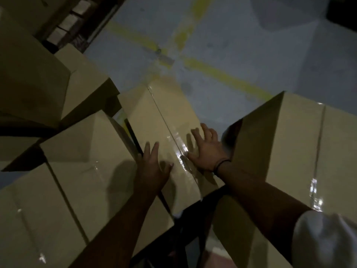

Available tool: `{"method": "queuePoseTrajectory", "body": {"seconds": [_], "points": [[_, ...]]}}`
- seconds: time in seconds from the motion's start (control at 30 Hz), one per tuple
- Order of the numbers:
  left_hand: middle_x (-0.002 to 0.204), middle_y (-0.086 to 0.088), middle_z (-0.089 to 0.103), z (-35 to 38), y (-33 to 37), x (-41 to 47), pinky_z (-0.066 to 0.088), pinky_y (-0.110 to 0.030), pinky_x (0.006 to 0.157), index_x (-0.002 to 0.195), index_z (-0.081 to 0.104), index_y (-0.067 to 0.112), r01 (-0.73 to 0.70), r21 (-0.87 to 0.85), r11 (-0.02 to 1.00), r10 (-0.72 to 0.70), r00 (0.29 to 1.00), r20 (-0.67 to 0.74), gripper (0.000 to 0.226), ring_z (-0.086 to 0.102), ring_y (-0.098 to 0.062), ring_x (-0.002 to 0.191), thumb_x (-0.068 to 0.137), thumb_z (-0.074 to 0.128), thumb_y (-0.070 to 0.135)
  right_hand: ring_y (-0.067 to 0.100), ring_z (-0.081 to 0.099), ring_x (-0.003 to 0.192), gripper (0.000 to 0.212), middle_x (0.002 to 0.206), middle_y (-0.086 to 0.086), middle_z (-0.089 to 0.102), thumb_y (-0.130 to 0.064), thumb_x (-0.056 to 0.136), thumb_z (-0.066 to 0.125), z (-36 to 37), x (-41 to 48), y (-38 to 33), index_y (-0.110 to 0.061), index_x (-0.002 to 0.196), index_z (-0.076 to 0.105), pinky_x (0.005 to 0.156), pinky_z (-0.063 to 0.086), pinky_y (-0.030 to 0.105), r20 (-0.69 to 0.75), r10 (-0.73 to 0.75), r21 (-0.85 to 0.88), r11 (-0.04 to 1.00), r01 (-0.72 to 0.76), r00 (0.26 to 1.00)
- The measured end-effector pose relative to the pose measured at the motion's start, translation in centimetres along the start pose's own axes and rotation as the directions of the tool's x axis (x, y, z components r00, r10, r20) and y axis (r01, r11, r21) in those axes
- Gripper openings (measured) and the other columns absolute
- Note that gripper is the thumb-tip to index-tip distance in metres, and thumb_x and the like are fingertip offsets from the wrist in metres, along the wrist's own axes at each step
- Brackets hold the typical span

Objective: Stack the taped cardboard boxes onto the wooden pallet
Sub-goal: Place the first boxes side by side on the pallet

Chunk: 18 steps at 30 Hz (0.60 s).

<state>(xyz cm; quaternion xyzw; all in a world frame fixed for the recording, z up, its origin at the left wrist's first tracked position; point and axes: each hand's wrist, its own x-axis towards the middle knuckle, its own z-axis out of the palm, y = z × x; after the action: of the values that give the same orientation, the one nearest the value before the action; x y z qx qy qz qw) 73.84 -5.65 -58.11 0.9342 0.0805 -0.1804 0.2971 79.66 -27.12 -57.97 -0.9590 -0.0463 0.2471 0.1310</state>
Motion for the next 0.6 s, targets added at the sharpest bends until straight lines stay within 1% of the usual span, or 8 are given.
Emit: {"method": "queuePoseTrajectory", "body": {"seconds": [0.03, 0.1, 0.17, 0.23, 0.3, 0.4, 0.5, 0.6], "points": [[0.17, -0.012, 0.009, 0.8, -0.7, 0.9, 0.028, -0.056, 0.12, 0.16, 0.025, 0.02, 0.006, -0.006, 1.0, -0.006, 1.0, -0.024, 0.087, 0.017, -0.039, 0.153, 0.091, 0.064, 0.056, 0.037, 0.0, 0.151, 0.087, 0.167, 0.003, -0.011, -0.067, 0.09, 0.051, 1.0, 1.5, 0.0, -0.03, 0.159, 0.012, 0.113, 0.033, 0.059, 0.009, 0.003, -0.001, 1.0, -0.003, 1.0], [0.17, -0.011, -0.001, 2.3, -1.8, 2.1, 0.027, -0.058, 0.12, 0.161, 0.024, 0.023, 0.083, -0.074, 0.994, -0.088, 0.994, -0.072, 0.092, 0.009, -0.042, 0.154, 0.088, 0.07, 0.055, 0.038, 0.001, 0.151, 0.087, 0.167, -0.001, -0.016, -0.069, 0.09, 0.051, 2.5, 3.7, 0.2, -0.034, 0.159, 0.011, 0.11, 0.032, 0.061, -0.007, -0.021, 0.039, 0.999, 0.021, 1.0], [0.17, -0.009, -0.011, 3.1, -2.2, 2.7, 0.029, -0.055, 0.12, 0.162, 0.018, 0.024, 0.15, -0.183, 0.972, -0.164, 0.984, -0.065, 0.099, 0.006, -0.04, 0.155, 0.085, 0.075, 0.052, 0.039, 0.01, 0.149, 0.085, 0.166, -0.005, -0.017, -0.07, 0.088, 0.052, 3.2, 5.3, 0.4, -0.041, 0.158, 0.014, 0.108, 0.036, 0.06, -0.051, -0.06, 0.051, 0.997, 0.062, 0.997], [0.169, -0.007, -0.017, 3.3, -2.0, 3.2, 0.033, -0.048, 0.116, 0.163, 0.011, 0.027, 0.186, -0.254, 0.949, -0.197, 0.98, -0.018, 0.106, 0.011, -0.037, 0.154, 0.084, 0.078, 0.048, 0.04, 0.019, 0.144, 0.085, 0.166, -0.005, -0.017, -0.073, 0.084, 0.054, 3.5, 6.5, 0.8, -0.047, 0.155, 0.016, 0.107, 0.04, 0.058, -0.077, -0.071, 0.041, 0.996, 0.075, 0.994], [0.169, -0.007, -0.013, 3.3, -2.0, 3.2, 0.035, -0.039, 0.112, 0.163, 0.012, 0.029, 0.168, -0.284, 0.944, -0.185, 0.982, -0.035, 0.107, 0.016, -0.034, 0.154, 0.082, 0.081, 0.043, 0.04, 0.021, 0.144, 0.087, 0.166, -0.003, -0.017, -0.075, 0.081, 0.057, 3.3, 6.8, 1.2, -0.051, 0.154, 0.018, 0.109, 0.038, 0.057, -0.068, -0.067, 0.076, 0.995, 0.072, 0.995], [0.17, -0.005, -0.002, 2.9, -1.6, 2.4, 0.028, -0.028, 0.104, 0.161, 0.024, 0.029, 0.111, -0.29, 0.951, -0.143, 0.986, -0.091, 0.103, 0.018, -0.032, 0.153, 0.079, 0.084, 0.042, 0.038, 0.018, 0.146, 0.087, 0.167, -0.001, -0.015, -0.071, 0.081, 0.062, 2.3, 5.7, 1.5, -0.049, 0.154, 0.021, 0.112, 0.037, 0.057, -0.051, -0.086, 0.117, 0.989, 0.091, 0.995], [0.169, 0.0, 0.0, 1.0, 0.0, 1.2, 0.033, -0.03, 0.102, 0.159, 0.026, 0.034, 0.129, -0.29, 0.948, -0.17, 0.978, -0.12, 0.107, 0.022, -0.031, 0.152, 0.073, 0.087, 0.048, 0.039, 0.019, 0.145, 0.087, 0.167, 0.0, -0.013, -0.073, 0.081, 0.06, 0.2, 3.5, 0.9, -0.048, 0.155, 0.022, 0.111, 0.037, 0.056, -0.106, -0.105, 0.099, 0.988, 0.116, 0.989], [0.169, 0.002, 0.003, -3.1, 3.0, -0.4, 0.042, -0.037, 0.105, 0.157, 0.028, 0.038, 0.079, -0.284, 0.956, -0.123, 0.982, -0.14, 0.108, 0.028, -0.032, 0.149, 0.069, 0.087, 0.056, 0.038, 0.021, 0.143, 0.084, 0.167, -0.001, -0.011, -0.075, 0.081, 0.059, -3.7, 0.7, -0.5, -0.048, 0.154, 0.026, 0.111, 0.036, 0.056, -0.174, -0.056, 0.131, 0.988, 0.08, 0.983]]}}
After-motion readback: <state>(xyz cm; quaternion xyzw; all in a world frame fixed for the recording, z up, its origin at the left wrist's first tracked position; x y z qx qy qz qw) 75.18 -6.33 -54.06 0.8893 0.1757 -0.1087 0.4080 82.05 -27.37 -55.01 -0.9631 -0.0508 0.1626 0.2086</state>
